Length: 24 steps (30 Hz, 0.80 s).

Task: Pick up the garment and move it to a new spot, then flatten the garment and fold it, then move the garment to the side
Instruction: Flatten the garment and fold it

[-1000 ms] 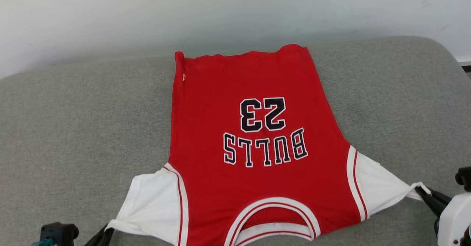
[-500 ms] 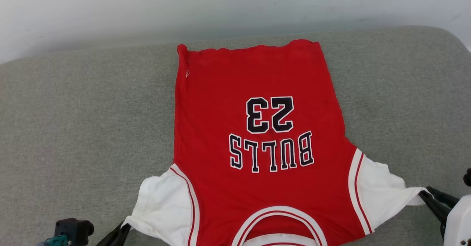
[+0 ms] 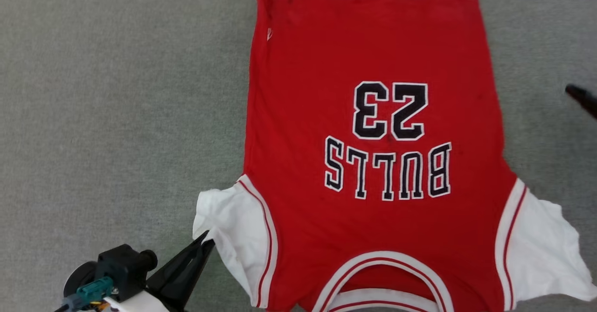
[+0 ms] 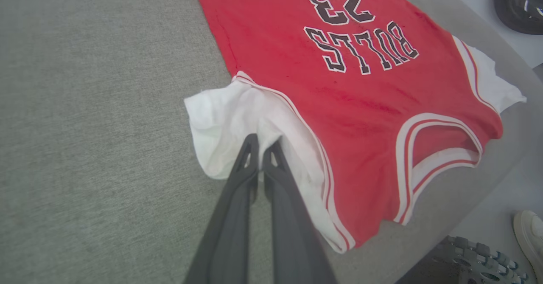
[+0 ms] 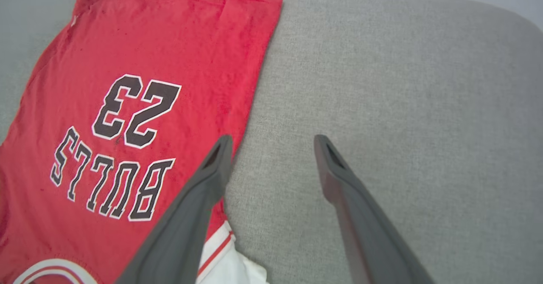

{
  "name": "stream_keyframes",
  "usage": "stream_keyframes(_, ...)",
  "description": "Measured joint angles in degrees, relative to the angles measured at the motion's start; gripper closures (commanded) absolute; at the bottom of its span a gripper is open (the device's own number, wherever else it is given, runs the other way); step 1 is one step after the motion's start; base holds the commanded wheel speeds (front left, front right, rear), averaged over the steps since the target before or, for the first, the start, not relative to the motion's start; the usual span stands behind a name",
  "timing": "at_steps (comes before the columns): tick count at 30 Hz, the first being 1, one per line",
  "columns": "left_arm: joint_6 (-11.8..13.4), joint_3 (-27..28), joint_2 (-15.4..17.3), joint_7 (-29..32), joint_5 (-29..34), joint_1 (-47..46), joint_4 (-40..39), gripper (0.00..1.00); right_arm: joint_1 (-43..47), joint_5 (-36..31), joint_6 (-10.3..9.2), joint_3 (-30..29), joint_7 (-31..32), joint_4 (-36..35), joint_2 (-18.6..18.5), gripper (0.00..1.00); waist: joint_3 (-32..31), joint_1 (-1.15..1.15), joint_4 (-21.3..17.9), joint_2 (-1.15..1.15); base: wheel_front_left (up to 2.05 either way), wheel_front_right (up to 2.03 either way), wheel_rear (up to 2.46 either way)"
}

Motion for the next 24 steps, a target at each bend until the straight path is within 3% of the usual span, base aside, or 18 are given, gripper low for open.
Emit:
stream_keyframes(8,-0.6,-2.7,-1.9,2.3,3.6,-5.4,-6.3,1.0,-19.5,-12.3,0.0,-3.3,13.9,9.3,4.1,0.0,8.2,0.0,7.2,0.0,0.0,0.0,0.0)
stream_keyframes(17,-0.8,-4.9,-4.7,3.1,5.7,-8.4,-9.3,1.0,-30.0,-23.5,0.0,-5.5,18.5,17.8,5.0,0.0,15.5,0.0,14.4,0.0,0.0,0.0,0.0)
stream_keyframes(24,-1.2,-5.5,-6.3,2.5,5.8,-9.7,-8.6,1.0,-35.3,-27.8,0.0,-4.9,18.4,20.0,3.7,0.0,19.5,0.0,17.7,0.0,0.0,0.0,0.0)
